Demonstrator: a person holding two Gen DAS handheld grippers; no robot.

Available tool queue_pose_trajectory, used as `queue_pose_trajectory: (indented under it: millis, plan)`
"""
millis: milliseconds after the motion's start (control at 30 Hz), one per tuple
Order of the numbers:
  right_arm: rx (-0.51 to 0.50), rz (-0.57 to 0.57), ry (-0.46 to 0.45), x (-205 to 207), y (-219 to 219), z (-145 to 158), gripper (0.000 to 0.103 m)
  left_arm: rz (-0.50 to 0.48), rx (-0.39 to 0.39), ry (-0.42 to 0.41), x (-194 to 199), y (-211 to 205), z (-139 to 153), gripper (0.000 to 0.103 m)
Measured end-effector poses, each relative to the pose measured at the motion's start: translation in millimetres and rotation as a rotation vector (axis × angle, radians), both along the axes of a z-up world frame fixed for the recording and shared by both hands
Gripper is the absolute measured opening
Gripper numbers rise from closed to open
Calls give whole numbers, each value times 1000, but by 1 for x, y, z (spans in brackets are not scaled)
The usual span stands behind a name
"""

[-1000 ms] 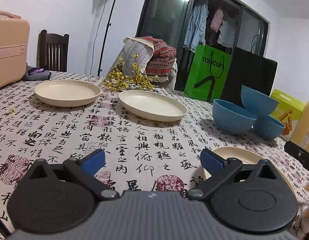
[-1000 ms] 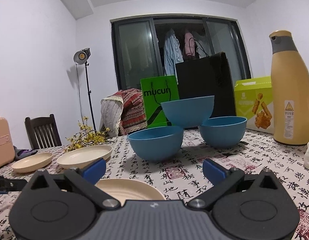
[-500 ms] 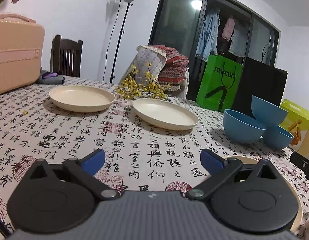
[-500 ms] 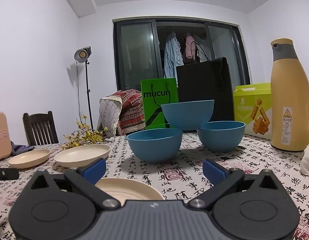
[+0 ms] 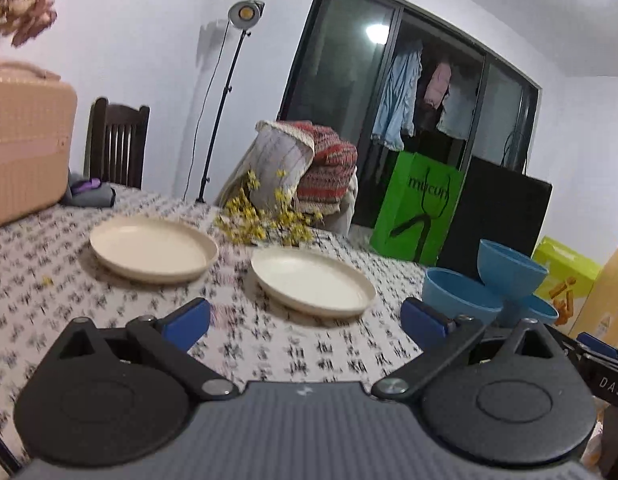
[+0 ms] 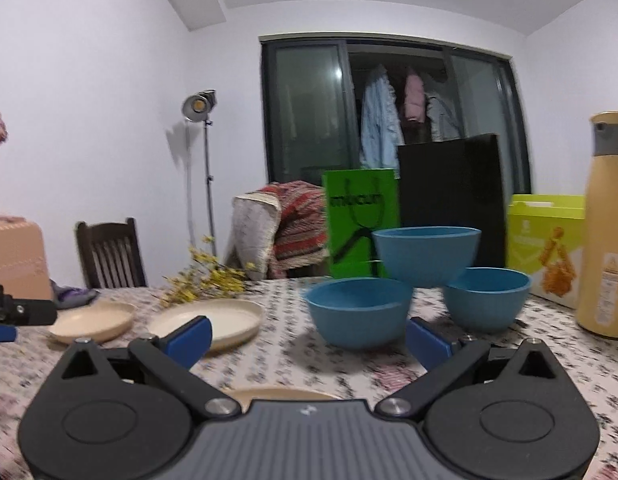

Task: Organize plates and bowls
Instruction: 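Move both open grippers toward the two cream plates by the flower sprig, then lower both open grippers to the rim of the larger cream plate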

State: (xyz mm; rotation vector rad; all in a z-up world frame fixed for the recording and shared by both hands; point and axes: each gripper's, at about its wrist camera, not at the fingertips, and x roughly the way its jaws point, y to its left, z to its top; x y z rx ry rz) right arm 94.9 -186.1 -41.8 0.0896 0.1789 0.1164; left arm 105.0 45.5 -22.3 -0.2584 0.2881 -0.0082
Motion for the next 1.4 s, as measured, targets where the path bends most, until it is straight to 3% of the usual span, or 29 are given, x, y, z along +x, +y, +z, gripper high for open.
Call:
queue_pose_trajectory:
  millis: [433, 1200, 1400]
  plan:
    - [4, 121, 14, 27, 42, 33, 103, 20, -3, -33, 13, 35, 30, 103]
    - [17, 170, 149, 86, 96, 40, 103, 39, 6, 37, 54, 82, 44, 103]
    - [14, 180, 189, 101, 108, 44, 103, 44, -21, 57, 65, 93, 44, 103]
